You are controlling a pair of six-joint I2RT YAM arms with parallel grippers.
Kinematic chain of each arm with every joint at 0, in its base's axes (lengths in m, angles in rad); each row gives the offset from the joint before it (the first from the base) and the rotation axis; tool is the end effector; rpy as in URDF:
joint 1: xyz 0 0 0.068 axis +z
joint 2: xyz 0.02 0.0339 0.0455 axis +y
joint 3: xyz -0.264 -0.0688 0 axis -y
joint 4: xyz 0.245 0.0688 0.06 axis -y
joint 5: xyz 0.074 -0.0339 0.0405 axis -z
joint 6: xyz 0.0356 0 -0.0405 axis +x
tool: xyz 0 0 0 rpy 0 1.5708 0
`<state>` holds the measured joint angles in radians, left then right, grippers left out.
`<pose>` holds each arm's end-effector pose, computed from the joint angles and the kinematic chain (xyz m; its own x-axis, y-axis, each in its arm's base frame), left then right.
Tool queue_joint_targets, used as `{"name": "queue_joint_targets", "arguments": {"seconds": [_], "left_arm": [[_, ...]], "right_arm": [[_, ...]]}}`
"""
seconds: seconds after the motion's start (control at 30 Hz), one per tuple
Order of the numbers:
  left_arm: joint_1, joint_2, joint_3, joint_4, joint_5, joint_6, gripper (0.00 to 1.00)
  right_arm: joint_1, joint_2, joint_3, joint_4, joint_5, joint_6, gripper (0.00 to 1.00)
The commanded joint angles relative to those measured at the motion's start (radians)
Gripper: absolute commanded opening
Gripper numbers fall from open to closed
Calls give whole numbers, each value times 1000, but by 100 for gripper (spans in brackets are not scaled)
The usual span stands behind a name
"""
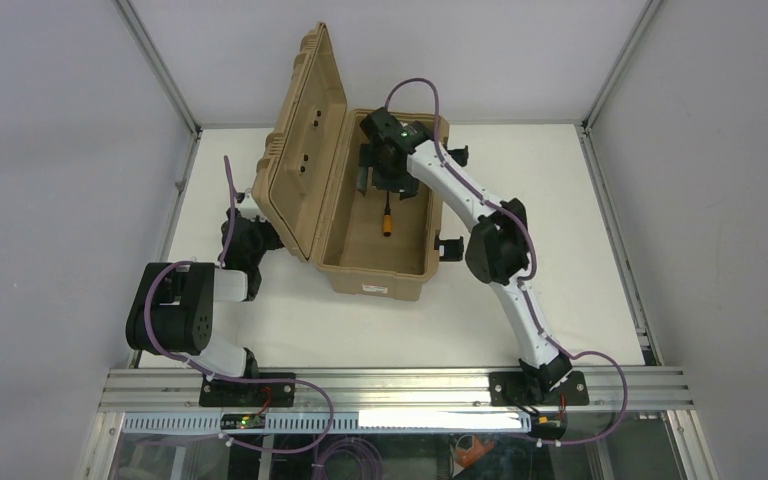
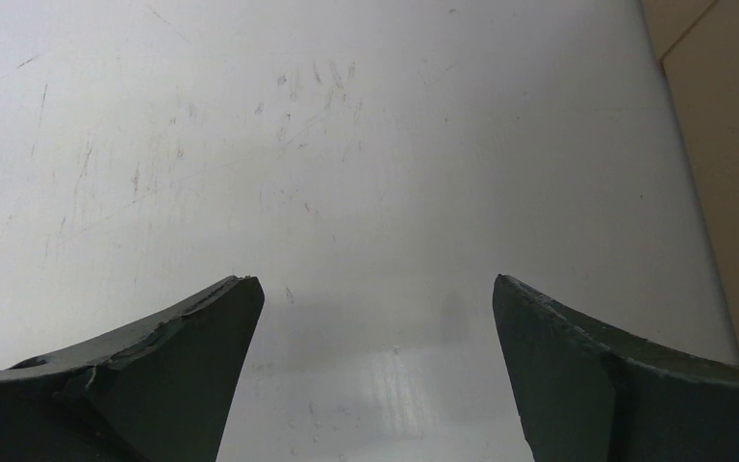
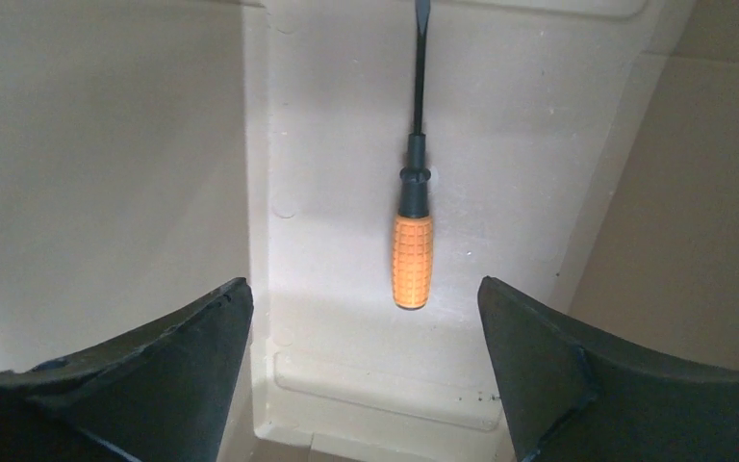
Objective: Put the screwdriver in the bin
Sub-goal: Place the screwdriver in the bin, then reset both arms
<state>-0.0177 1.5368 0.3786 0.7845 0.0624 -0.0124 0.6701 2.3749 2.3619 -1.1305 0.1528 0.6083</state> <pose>0.2661 -0.0069 0.1370 -0.3659 -0.0059 -0.9306 0.0712 0.9969 -0.0343 0.3961 0.3070 0.2541 -0.9079 0.0012 -0.4192 -0.0555 0.9908 0.1232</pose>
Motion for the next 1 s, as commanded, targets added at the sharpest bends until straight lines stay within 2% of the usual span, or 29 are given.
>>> {"name": "queue_joint_targets", "arguments": {"seconds": [0.0, 0.07, 0.3, 0.5, 0.73, 0.97], "left_arm": [[5, -30, -4, 38, 22, -11, 99], [5, -30, -4, 38, 21, -11, 99], [5, -30, -4, 38, 22, -11, 99], [5, -31, -4, 38, 21, -11, 99], [5, -30, -4, 38, 22, -11, 99], [5, -31, -4, 38, 22, -11, 99]], "right_arm": [[9, -124, 90, -28, 5, -39, 95], [11, -146, 97, -31, 9, -50, 99], [10, -235, 114, -27, 12, -106, 99], [-5, -343, 75, 3, 95, -178, 99], [-88, -519, -127, 120, 154, -241, 99], [-236, -695, -377, 246, 161, -282, 99]]}}
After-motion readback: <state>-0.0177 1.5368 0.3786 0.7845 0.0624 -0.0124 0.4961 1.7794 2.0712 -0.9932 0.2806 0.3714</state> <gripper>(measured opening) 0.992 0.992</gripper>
